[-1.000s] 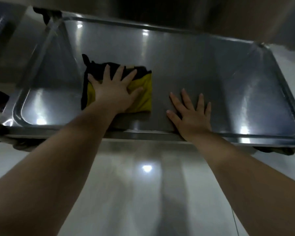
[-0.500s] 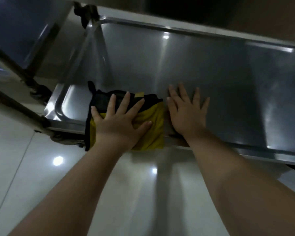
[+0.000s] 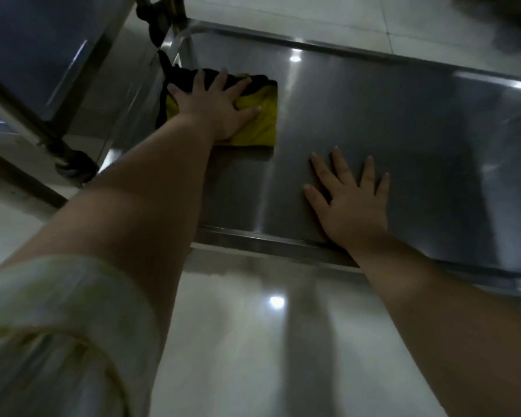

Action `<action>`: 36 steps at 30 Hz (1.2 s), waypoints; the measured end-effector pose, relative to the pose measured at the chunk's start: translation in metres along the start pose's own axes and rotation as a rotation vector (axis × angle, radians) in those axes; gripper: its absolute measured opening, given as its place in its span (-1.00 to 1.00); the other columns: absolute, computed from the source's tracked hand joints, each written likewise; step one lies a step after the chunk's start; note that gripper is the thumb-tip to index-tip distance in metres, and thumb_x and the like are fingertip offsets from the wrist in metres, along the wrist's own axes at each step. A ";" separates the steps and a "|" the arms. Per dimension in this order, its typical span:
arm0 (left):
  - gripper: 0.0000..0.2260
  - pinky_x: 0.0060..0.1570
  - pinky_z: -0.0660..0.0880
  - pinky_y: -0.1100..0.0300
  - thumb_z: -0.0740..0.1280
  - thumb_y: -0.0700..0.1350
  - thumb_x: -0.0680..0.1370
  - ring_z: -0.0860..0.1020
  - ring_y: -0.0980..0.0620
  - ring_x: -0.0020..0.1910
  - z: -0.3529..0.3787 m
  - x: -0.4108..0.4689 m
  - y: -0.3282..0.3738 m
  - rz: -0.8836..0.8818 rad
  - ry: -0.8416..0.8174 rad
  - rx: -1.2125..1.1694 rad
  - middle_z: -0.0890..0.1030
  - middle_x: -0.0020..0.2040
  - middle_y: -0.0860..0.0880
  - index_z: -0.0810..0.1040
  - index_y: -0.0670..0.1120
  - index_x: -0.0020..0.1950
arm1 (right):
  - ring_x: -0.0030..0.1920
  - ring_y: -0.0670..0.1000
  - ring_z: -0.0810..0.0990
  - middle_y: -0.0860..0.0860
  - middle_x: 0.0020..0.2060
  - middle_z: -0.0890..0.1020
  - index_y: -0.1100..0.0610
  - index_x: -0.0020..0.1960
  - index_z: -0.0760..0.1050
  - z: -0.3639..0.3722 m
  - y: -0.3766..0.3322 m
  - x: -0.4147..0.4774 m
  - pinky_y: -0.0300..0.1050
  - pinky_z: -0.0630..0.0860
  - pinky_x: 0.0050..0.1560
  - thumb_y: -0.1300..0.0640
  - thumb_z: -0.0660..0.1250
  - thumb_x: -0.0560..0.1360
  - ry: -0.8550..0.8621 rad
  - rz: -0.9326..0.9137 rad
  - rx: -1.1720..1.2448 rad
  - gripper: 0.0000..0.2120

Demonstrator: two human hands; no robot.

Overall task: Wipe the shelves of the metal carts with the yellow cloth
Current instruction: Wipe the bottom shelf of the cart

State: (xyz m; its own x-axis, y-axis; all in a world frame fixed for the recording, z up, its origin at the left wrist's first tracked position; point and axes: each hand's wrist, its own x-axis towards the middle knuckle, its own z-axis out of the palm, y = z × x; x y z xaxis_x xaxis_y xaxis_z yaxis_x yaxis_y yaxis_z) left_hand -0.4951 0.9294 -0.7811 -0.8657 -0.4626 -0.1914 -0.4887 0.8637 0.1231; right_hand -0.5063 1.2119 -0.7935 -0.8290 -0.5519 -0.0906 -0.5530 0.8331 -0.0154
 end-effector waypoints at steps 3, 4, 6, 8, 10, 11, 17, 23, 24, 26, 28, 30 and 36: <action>-0.36 0.35 -0.14 -0.51 -0.10 0.48 0.51 -0.12 -0.17 0.58 0.008 -0.025 0.003 -0.046 0.021 -0.007 -0.07 0.63 0.06 -0.10 0.33 0.55 | 0.55 0.27 -0.23 -0.18 0.59 -0.12 -0.36 0.53 -0.17 -0.001 0.001 0.002 0.35 -0.24 0.47 -0.36 -0.14 0.57 -0.018 0.010 0.011 -0.44; -0.36 0.35 -0.13 -0.50 -0.11 0.48 0.51 -0.13 -0.15 0.58 0.013 -0.045 0.002 -0.066 0.030 -0.011 -0.07 0.62 0.08 -0.10 0.34 0.55 | 0.55 0.27 -0.24 -0.19 0.58 -0.13 -0.36 0.53 -0.18 -0.001 0.000 0.002 0.35 -0.24 0.47 -0.37 -0.14 0.57 -0.020 0.006 0.014 -0.45; -0.36 0.36 -0.12 -0.48 -0.11 0.49 0.49 -0.14 -0.11 0.59 0.022 -0.097 -0.004 -0.087 0.054 -0.031 -0.10 0.62 0.11 -0.11 0.36 0.54 | 0.55 0.27 -0.24 -0.19 0.58 -0.15 -0.37 0.52 -0.20 -0.002 -0.001 0.002 0.35 -0.25 0.47 -0.37 -0.15 0.57 -0.030 0.006 0.008 -0.44; -0.36 0.38 -0.13 -0.45 -0.12 0.49 0.47 -0.18 -0.07 0.59 0.030 -0.147 -0.007 -0.104 0.040 -0.035 -0.16 0.62 0.14 -0.15 0.39 0.53 | 0.55 0.27 -0.25 -0.19 0.58 -0.16 -0.36 0.52 -0.21 -0.001 -0.002 0.001 0.35 -0.27 0.47 -0.36 -0.16 0.57 -0.034 0.016 0.003 -0.44; -0.34 0.38 -0.14 -0.44 -0.15 0.51 0.43 -0.22 -0.06 0.58 0.033 -0.170 -0.010 -0.144 -0.001 -0.021 -0.22 0.60 0.16 -0.19 0.42 0.51 | 0.55 0.27 -0.26 -0.18 0.58 -0.16 -0.34 0.53 -0.21 -0.001 -0.005 -0.001 0.35 -0.28 0.47 -0.36 -0.16 0.57 -0.027 0.006 0.001 -0.44; -0.32 0.38 -0.14 -0.45 -0.16 0.52 0.41 -0.23 -0.06 0.58 0.030 -0.167 -0.011 -0.146 -0.013 -0.019 -0.22 0.60 0.16 -0.20 0.42 0.51 | 0.55 0.27 -0.25 -0.17 0.59 -0.15 -0.34 0.54 -0.20 -0.001 -0.006 -0.002 0.35 -0.28 0.47 -0.35 -0.15 0.58 -0.023 0.002 -0.002 -0.44; -0.33 0.36 -0.17 -0.50 -0.08 0.50 0.49 -0.20 -0.15 0.58 0.004 -0.066 -0.016 -0.100 -0.053 -0.012 -0.16 0.62 0.09 -0.15 0.35 0.55 | 0.55 0.27 -0.25 -0.17 0.59 -0.12 -0.33 0.54 -0.16 -0.004 -0.008 -0.001 0.34 -0.28 0.47 -0.34 -0.13 0.59 -0.038 0.018 0.019 -0.45; -0.35 0.36 -0.14 -0.50 -0.08 0.49 0.50 -0.18 -0.15 0.58 0.012 -0.098 -0.006 -0.082 -0.009 -0.037 -0.13 0.62 0.08 -0.13 0.35 0.55 | 0.55 0.26 -0.25 -0.20 0.58 -0.13 -0.35 0.54 -0.14 -0.005 -0.005 0.002 0.35 -0.27 0.47 -0.36 -0.13 0.58 -0.055 0.031 0.033 -0.45; -0.36 0.36 -0.14 -0.50 -0.08 0.49 0.50 -0.18 -0.14 0.58 0.020 -0.119 -0.004 -0.077 0.015 -0.043 -0.13 0.62 0.09 -0.12 0.36 0.54 | 0.55 0.26 -0.25 -0.19 0.58 -0.13 -0.35 0.54 -0.14 -0.005 -0.005 0.001 0.35 -0.27 0.47 -0.36 -0.13 0.58 -0.053 0.032 0.025 -0.45; -0.35 0.37 -0.15 -0.47 -0.08 0.49 0.48 -0.21 -0.11 0.58 0.032 -0.156 0.004 -0.082 0.027 -0.039 -0.16 0.62 0.11 -0.14 0.38 0.54 | 0.55 0.27 -0.24 -0.18 0.59 -0.12 -0.34 0.54 -0.13 -0.004 -0.005 0.000 0.36 -0.27 0.46 -0.36 -0.14 0.58 -0.045 0.035 0.018 -0.45; -0.34 0.37 -0.18 -0.46 -0.10 0.51 0.46 -0.24 -0.10 0.58 0.036 -0.173 0.007 -0.099 0.007 -0.020 -0.21 0.61 0.13 -0.18 0.40 0.52 | 0.55 0.27 -0.25 -0.18 0.59 -0.12 -0.34 0.55 -0.12 -0.006 -0.007 0.000 0.36 -0.29 0.46 -0.36 -0.13 0.58 -0.071 0.021 0.040 -0.45; -0.32 0.38 -0.18 -0.48 -0.12 0.53 0.45 -0.25 -0.11 0.58 0.033 -0.171 0.007 -0.103 -0.020 -0.014 -0.24 0.61 0.13 -0.21 0.40 0.52 | 0.56 0.25 -0.24 -0.18 0.59 -0.12 -0.32 0.55 -0.07 -0.011 -0.004 0.005 0.33 -0.30 0.46 -0.34 -0.09 0.59 -0.119 -0.006 0.115 -0.46; -0.33 0.38 -0.17 -0.48 -0.11 0.52 0.45 -0.26 -0.10 0.58 0.031 -0.170 0.009 -0.117 -0.020 -0.017 -0.23 0.60 0.14 -0.21 0.40 0.52 | 0.57 0.21 -0.20 -0.10 0.60 -0.13 -0.25 0.57 -0.07 -0.021 0.111 -0.012 0.26 -0.18 0.52 -0.23 -0.05 0.63 -0.063 0.034 0.005 -0.47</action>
State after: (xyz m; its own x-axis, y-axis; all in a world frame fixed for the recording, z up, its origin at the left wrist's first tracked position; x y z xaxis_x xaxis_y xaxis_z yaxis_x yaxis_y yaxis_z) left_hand -0.3489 1.0223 -0.7775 -0.8005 -0.5557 -0.2244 -0.5881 0.8006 0.1153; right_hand -0.5594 1.3108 -0.7730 -0.8402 -0.5201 -0.1536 -0.5241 0.8515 -0.0159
